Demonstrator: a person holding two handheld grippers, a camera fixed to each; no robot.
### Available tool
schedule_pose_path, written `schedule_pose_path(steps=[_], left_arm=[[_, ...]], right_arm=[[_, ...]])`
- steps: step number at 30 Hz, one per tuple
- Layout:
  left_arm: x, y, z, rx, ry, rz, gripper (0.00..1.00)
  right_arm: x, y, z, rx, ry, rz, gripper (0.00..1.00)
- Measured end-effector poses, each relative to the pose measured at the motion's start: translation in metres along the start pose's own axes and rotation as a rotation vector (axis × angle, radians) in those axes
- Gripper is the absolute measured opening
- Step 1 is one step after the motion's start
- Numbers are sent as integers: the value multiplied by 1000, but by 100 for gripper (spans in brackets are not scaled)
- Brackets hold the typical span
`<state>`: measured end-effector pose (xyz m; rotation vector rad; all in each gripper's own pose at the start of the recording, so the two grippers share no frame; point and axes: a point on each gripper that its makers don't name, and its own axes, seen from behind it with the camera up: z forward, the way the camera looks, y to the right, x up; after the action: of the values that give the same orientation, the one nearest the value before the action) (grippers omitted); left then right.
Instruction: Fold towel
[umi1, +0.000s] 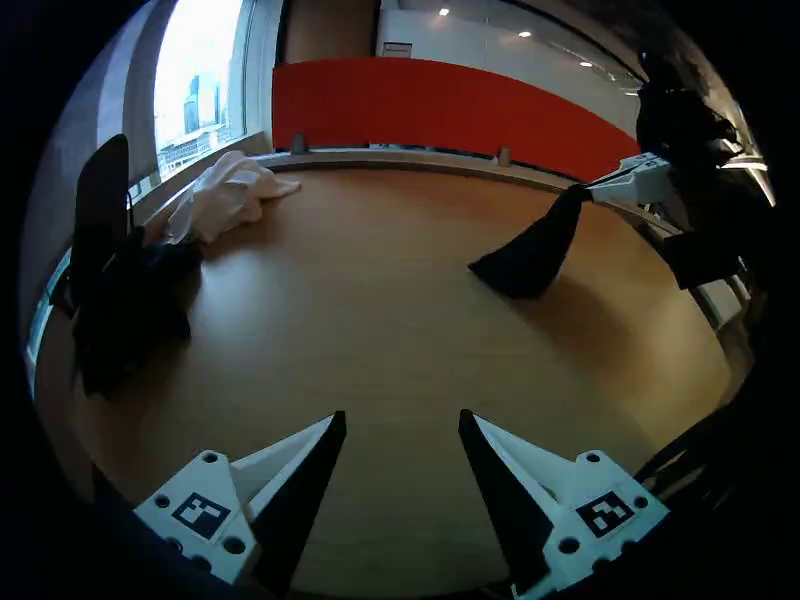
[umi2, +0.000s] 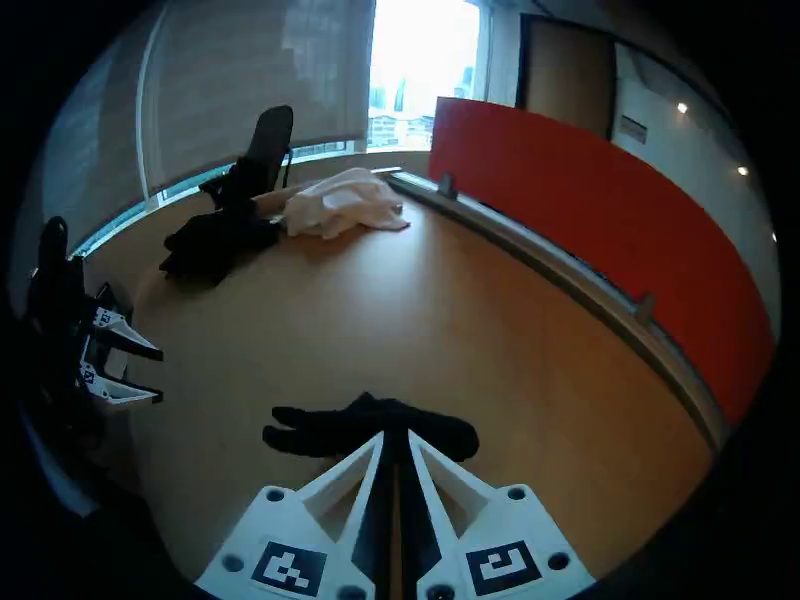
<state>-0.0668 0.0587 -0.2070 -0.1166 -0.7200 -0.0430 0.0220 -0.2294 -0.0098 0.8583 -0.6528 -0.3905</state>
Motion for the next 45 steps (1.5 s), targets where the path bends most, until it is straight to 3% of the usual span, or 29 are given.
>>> schedule_pose_path(steps=[15, 30, 45], left_arm=[[8, 4, 3, -24, 0, 32, 83], [18, 16, 10, -47, -5, 69, 83], [24, 23, 16, -49, -15, 88, 83]], right_arm=[[-19, 80, -69, -135, 5, 71, 2], [-82, 180, -142, -309, -53, 161, 2], [-137, 248, -194, -419, -104, 258, 2]])
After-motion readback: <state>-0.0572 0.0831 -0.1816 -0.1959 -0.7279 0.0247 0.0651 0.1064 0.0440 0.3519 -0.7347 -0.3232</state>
